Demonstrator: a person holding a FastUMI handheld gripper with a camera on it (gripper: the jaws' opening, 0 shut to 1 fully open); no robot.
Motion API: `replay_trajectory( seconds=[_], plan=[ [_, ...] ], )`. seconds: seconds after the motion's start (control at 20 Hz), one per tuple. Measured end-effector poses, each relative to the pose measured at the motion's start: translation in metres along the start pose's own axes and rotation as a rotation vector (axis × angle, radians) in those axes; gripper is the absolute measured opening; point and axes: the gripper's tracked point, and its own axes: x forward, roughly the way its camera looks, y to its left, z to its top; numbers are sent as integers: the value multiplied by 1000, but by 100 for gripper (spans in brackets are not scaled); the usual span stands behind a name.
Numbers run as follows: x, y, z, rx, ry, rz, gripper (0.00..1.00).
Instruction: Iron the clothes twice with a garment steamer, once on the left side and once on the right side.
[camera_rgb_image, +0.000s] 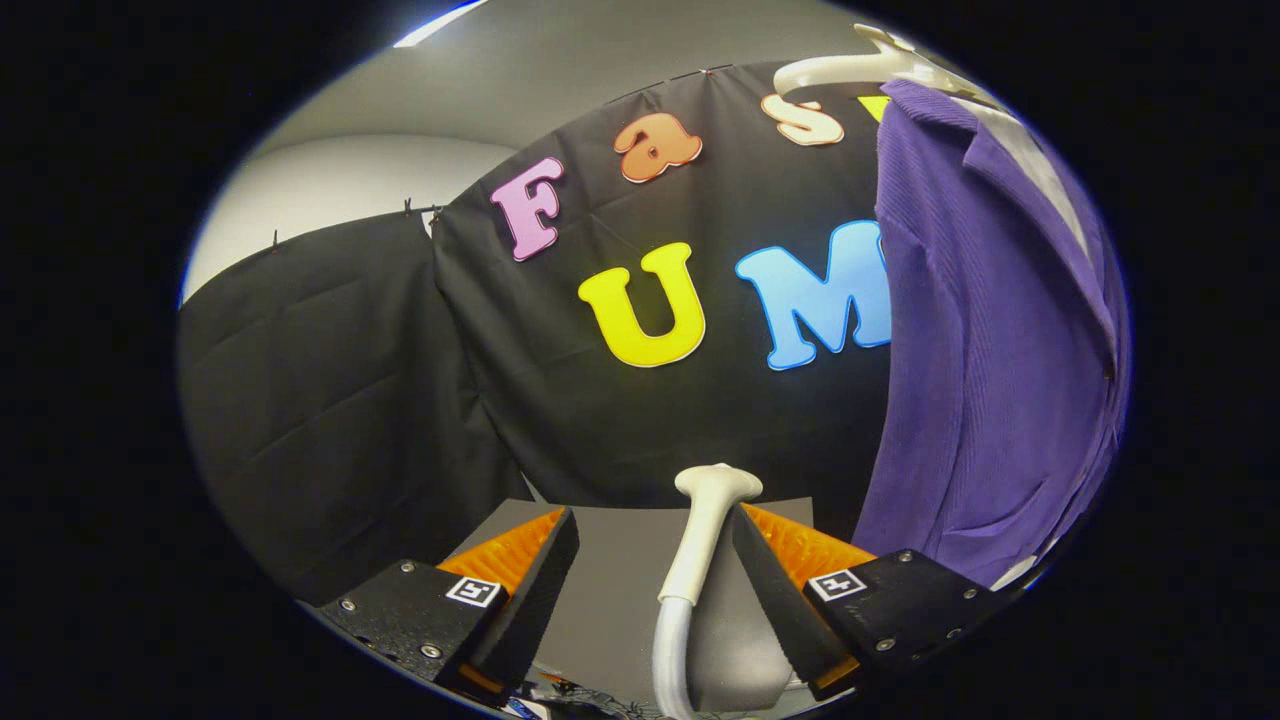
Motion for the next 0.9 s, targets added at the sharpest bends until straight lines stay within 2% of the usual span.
replay_trajectory(
  seconds=[0.45, 0.9],
  plan=[
    [99, -25, -27, 59, 207, -58, 96],
    [140, -39, -72, 124, 363, -69, 94]
  ],
)
